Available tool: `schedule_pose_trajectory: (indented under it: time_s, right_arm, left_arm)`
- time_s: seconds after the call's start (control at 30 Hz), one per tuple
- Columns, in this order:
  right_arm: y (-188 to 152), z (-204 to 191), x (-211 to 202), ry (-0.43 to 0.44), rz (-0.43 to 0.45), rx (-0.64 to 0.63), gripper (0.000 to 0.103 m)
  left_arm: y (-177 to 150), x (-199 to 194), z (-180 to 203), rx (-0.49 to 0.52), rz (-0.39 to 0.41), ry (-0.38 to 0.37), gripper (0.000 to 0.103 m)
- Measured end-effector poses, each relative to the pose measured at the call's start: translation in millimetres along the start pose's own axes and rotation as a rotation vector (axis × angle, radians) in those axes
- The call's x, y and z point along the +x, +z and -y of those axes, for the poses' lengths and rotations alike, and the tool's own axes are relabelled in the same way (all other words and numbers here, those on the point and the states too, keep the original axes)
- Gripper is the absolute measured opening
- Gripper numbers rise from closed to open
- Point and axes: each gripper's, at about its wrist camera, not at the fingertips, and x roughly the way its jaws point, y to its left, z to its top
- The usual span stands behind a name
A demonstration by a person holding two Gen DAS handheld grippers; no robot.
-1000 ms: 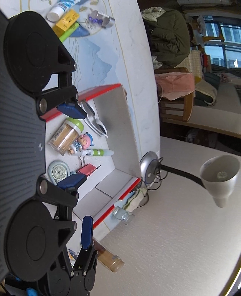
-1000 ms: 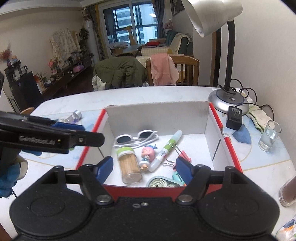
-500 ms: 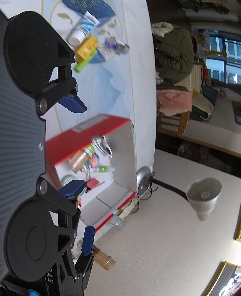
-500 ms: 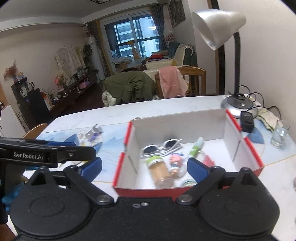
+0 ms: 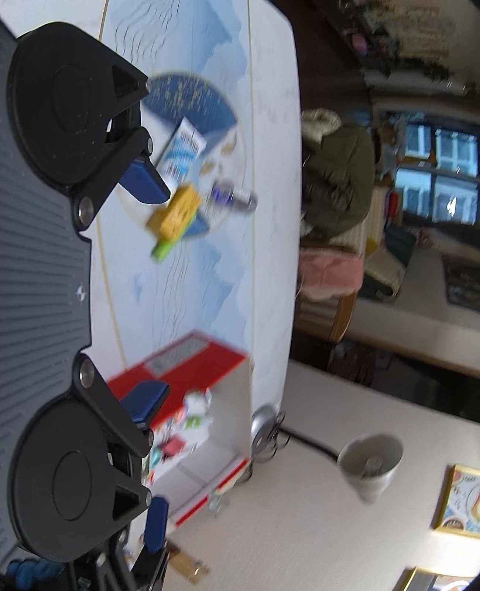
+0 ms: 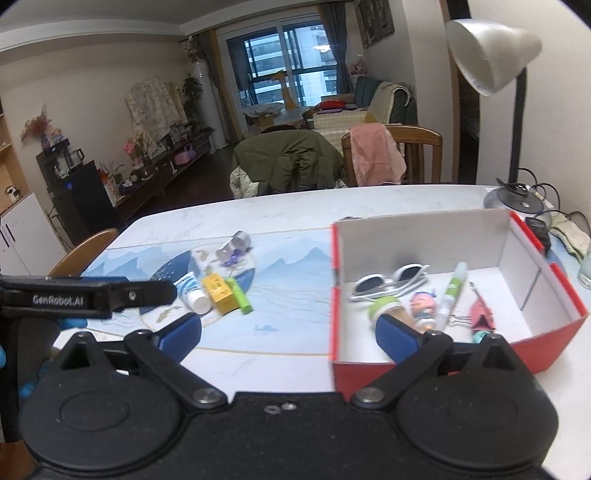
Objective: Organize rigid objects
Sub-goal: 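Withdraw both tools from the shoebox back toward the remaining items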
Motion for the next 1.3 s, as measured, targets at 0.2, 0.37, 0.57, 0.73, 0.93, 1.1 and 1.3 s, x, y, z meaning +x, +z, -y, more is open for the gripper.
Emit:
schedule_pose_trajectory:
  time_s: [0.2,0.37,0.57,0.73,0.93,1.1,1.3]
  right_arm:
    - [2,-33,20,0.006,-0.018,-0.037,0.101]
    - [6,-57,42,0.011,-0.033,-0.084,0.101]
    - [13,-79,75,0.012,-0.062,-0.151,0.098]
    - [15,-87,106,0.011,-0.096,-0.21,0.094]
    - [16,-89,138,0.024,-0.142,-0.275,0.085]
    - [15,-91,162,0.034,-0.17,-0.333,0.074]
    - [16,-93,182,0.046,-0.188,-0.378,0.063]
  left_arm:
    - [4,3,-41,-0.024,0.036,0.104,0.103]
    - [7,22,-73,-0.08,0.006,0.146,0.103]
    - [4,52,-94,-0.112,-0.044,0.193,0.103]
    - [1,80,-105,-0.134,-0.092,0.233,0.103]
    - [1,105,-107,-0.144,-0.123,0.258,0.103]
    - [2,123,-110,-0.165,-0.142,0.278,0.103]
    - [2,138,-107,-0.162,-0.157,0.292,0.102]
